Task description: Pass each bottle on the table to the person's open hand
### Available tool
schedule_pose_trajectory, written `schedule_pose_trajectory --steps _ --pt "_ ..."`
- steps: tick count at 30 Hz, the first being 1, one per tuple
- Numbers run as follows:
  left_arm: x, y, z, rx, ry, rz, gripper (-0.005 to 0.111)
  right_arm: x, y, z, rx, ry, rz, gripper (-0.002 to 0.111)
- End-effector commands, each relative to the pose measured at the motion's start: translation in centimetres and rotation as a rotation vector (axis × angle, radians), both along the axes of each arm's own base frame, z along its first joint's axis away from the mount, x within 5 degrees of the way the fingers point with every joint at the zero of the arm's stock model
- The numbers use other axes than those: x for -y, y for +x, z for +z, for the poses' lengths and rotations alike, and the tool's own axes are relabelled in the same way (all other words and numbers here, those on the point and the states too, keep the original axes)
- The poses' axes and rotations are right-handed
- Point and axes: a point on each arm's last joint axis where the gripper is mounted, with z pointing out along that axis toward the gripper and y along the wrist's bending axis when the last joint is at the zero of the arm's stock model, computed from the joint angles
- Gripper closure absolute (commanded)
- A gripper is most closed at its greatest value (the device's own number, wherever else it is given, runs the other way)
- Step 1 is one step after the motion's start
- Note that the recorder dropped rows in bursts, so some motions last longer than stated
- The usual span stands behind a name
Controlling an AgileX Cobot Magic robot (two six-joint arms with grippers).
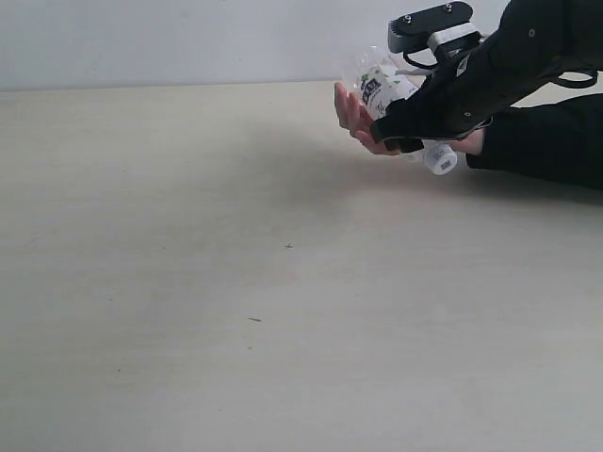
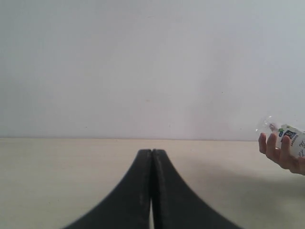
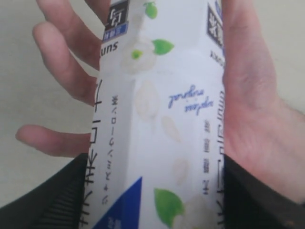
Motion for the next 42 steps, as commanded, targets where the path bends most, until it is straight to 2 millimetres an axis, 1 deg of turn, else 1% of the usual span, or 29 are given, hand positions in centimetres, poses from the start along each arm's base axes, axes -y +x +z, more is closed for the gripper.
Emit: schedule_pose_trajectory --steps 1,4,7,9,13,17,18,19,21,22,23,24,25,26,28,31,32,33,34,37,42 --pt "0.0 0.0 0.0 0.006 -0.002 0.002 0.107 0.1 0.1 0.0 0.012 0.003 0.000 0.027" --pt "0.0 0.0 0.0 0.006 -0.002 0.002 0.107 0.1 0.1 0.5 0.027 0.008 -0.001 0.019" --pt "0.0 0.0 0.0 0.006 -0.002 0.002 0.107 0.1 -0.1 1.5 0.053 0.018 -0.002 0.015" --pt "0.0 0.0 0.0 0.006 -0.002 0.002 0.107 0.2 -0.3 2.4 0.074 0.026 -0.003 0.014" --pt "0.0 0.0 0.0 0.006 -0.002 0.002 0.107 0.5 -1.1 5.0 0.128 0.042 0.000 0.014" --pt "0.0 0.0 0.0 0.006 -0.002 0.002 0.107 1.1 -3.1 8.3 0.145 0.046 0.012 0.016" --pt "0.0 0.0 0.0 0.006 -0.002 0.002 0.107 1.2 -3.6 8.9 0.147 0.047 0.013 0.019" --pt "0.0 0.0 0.0 0.006 -0.002 0.002 0.107 1.5 -4.3 9.5 0.158 0.050 0.012 0.024" --pt "0.0 0.0 0.0 0.006 -0.002 0.002 0.107 2.0 -5.8 10.5 0.183 0.061 0.011 0.041" --pt "0.0 0.0 0.0 0.006 -0.002 0.002 0.107 2.3 -6.8 11.0 0.195 0.071 0.008 0.053" --pt "0.0 0.0 0.0 0.006 -0.002 0.002 0.107 2.6 -7.8 11.3 0.205 0.092 0.001 0.070" --pt "0.0 0.0 0.0 0.006 -0.002 0.002 0.107 2.8 -8.8 11.1 0.207 0.103 -0.004 0.082" --pt "0.0 0.0 0.0 0.006 -0.002 0.002 0.107 3.1 -9.8 11.1 0.216 0.122 -0.012 0.097" --pt "0.0 0.0 0.0 0.006 -0.002 0.002 0.107 3.4 -10.9 11.0 0.230 0.147 -0.024 0.108" --pt "0.0 0.0 0.0 0.006 -0.002 0.002 0.107 3.9 -12.8 10.8 0.260 0.203 -0.049 0.107" --pt "0.0 0.0 0.0 0.006 -0.002 0.002 0.107 4.6 -15.1 10.4 0.265 0.234 -0.067 0.107" --pt "0.0 0.0 0.0 0.006 -0.002 0.002 0.107 4.8 -15.9 10.2 0.253 0.233 -0.065 0.107" --pt "0.0 0.0 0.0 0.006 -0.002 0.002 0.107 5.2 -17.4 10.1 0.203 0.222 -0.051 0.107" --pt "0.0 0.0 0.0 0.006 -0.002 0.002 0.107 5.3 -18.1 10.2 0.176 0.219 -0.043 0.107" --pt "0.0 0.0 0.0 0.006 -0.002 0.002 0.107 5.6 -19.8 10.9 0.145 0.240 -0.031 0.107" --pt "0.0 0.0 0.0 0.006 -0.002 0.002 0.107 6.0 -21.2 12.1 0.204 0.267 -0.022 0.107"
